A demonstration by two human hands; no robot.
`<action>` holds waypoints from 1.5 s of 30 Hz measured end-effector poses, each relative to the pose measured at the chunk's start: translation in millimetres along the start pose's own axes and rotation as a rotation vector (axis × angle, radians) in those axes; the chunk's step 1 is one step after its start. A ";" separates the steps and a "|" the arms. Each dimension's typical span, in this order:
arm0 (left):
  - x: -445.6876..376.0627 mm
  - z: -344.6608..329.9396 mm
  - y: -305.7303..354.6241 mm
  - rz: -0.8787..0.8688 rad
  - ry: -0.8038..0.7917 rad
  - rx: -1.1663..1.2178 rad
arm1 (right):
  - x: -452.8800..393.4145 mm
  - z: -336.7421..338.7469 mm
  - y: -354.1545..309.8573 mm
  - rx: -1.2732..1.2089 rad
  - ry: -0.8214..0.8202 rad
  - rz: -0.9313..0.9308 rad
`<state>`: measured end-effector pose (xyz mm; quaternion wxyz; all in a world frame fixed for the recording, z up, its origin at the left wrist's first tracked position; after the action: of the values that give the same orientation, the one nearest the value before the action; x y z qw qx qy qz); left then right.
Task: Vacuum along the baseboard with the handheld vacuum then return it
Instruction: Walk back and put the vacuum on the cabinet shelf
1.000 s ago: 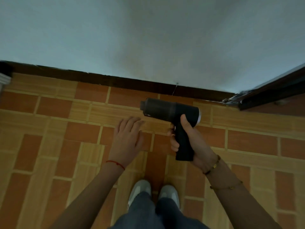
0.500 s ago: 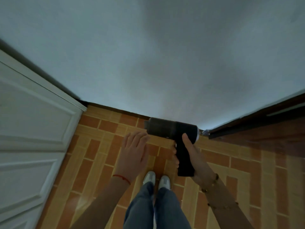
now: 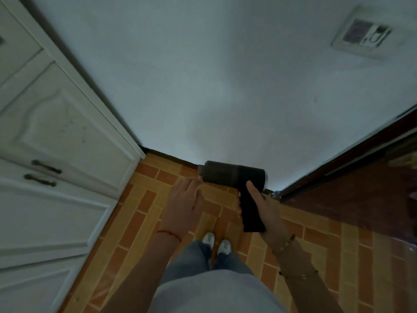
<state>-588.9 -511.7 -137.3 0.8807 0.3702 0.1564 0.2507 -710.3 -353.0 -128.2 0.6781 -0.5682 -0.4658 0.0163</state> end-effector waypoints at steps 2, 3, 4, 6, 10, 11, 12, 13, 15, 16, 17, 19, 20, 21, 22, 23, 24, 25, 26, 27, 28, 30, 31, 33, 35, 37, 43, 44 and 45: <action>12.5 9.0 2.3 0.019 0.025 0.015 | 7.2 -1.4 4.9 0.003 -0.008 -0.009; 18.6 13.4 2.9 0.023 0.042 0.014 | 9.5 -2.0 7.5 0.000 -0.019 -0.020; 24.6 17.8 2.2 0.031 0.057 0.009 | 11.6 -2.7 9.9 -0.006 -0.032 -0.025; 36.7 24.7 -2.1 0.062 0.087 -0.001 | 14.0 -4.6 12.2 -0.017 -0.080 -0.002; 64.1 39.1 -11.3 0.146 0.157 -0.039 | 14.1 -9.5 19.5 0.021 -0.160 -0.031; 72.1 43.4 -13.0 0.169 0.182 -0.046 | 12.4 -11.6 20.9 0.046 -0.176 -0.055; 80.5 47.9 -15.1 0.198 0.205 -0.044 | 10.8 -14.8 21.8 0.079 -0.193 -0.084; 89.6 52.7 -16.9 0.226 0.229 -0.038 | 10.2 -19.4 21.9 0.117 -0.216 -0.106; 109.7 63.1 -21.5 0.276 0.277 -0.029 | 10.8 -31.2 21.5 0.158 -0.265 -0.115; 120.2 68.7 -22.7 0.298 0.299 -0.033 | 12.9 -39.3 20.9 0.161 -0.294 -0.101; 131.6 74.4 -24.1 0.321 0.321 -0.040 | 15.8 -48.6 20.8 0.161 -0.326 -0.083; 155.2 85.6 -24.9 0.366 0.369 -0.049 | 25.6 -69.8 19.6 0.168 -0.383 -0.035; 169.2 91.3 -26.4 0.392 0.397 -0.056 | 32.4 -82.4 19.8 0.186 -0.412 -0.016; 183.6 97.0 -28.8 0.419 0.426 -0.067 | 38.6 -95.1 21.1 0.210 -0.439 -0.001; 198.8 102.6 -32.2 0.447 0.454 -0.073 | 45.1 -108.5 23.3 0.237 -0.466 0.010; 214.5 108.0 -36.0 0.476 0.479 -0.074 | 51.9 -122.4 26.6 0.264 -0.494 0.018; 230.7 113.3 -40.5 0.503 0.503 -0.068 | 58.5 -136.4 31.4 0.288 -0.521 0.021; 248.0 119.1 -45.0 0.528 0.529 -0.061 | 65.1 -150.4 37.9 0.312 -0.546 0.019; 266.4 125.4 -49.4 0.554 0.559 -0.060 | 72.2 -164.8 45.8 0.333 -0.570 0.010; 286.0 132.4 -54.2 0.581 0.588 -0.067 | 79.2 -179.5 55.2 0.349 -0.594 -0.003; 306.1 139.6 -58.4 0.604 0.616 -0.080 | 87.2 -194.7 65.0 0.360 -0.618 -0.014; 350.0 154.8 -67.7 0.653 0.665 -0.094 | 107.3 -227.5 86.7 0.370 -0.672 -0.027; 373.4 163.1 -72.5 0.680 0.688 -0.100 | 118.8 -244.9 99.0 0.373 -0.702 -0.037; 421.6 180.8 -82.0 0.732 0.730 -0.119 | 144.2 -280.1 123.8 0.382 -0.760 -0.056; 469.6 199.2 -90.5 0.774 0.764 -0.144 | 170.1 -315.9 149.0 0.386 -0.815 -0.067; 513.8 215.5 -97.3 0.803 0.799 -0.171 | 194.8 -349.2 173.0 0.403 -0.859 -0.083; 612.8 258.4 -111.5 0.883 0.892 -0.203 | 256.0 -433.2 220.0 0.474 -0.948 -0.102; 623.9 263.6 -114.6 0.889 0.914 -0.201 | 262.4 -443.3 224.3 0.483 -0.961 -0.098; 633.6 268.3 -118.0 0.893 0.936 -0.199 | 267.9 -452.5 227.8 0.495 -0.969 -0.092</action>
<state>96.2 -383.3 -98.8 0.5610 0.1682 0.3305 0.7401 -148.9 -466.5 -106.9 0.4993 -0.2979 -0.7317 0.3558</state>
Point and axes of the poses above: each hand's wrist, its own x-axis away from the middle knuckle, its own z-axis out of the back of the hand, y = z × x, the point moved 4 cm from there along -x, towards the middle knuckle, and after that the axes turned 12 degrees about x, right-handed, at the moved point
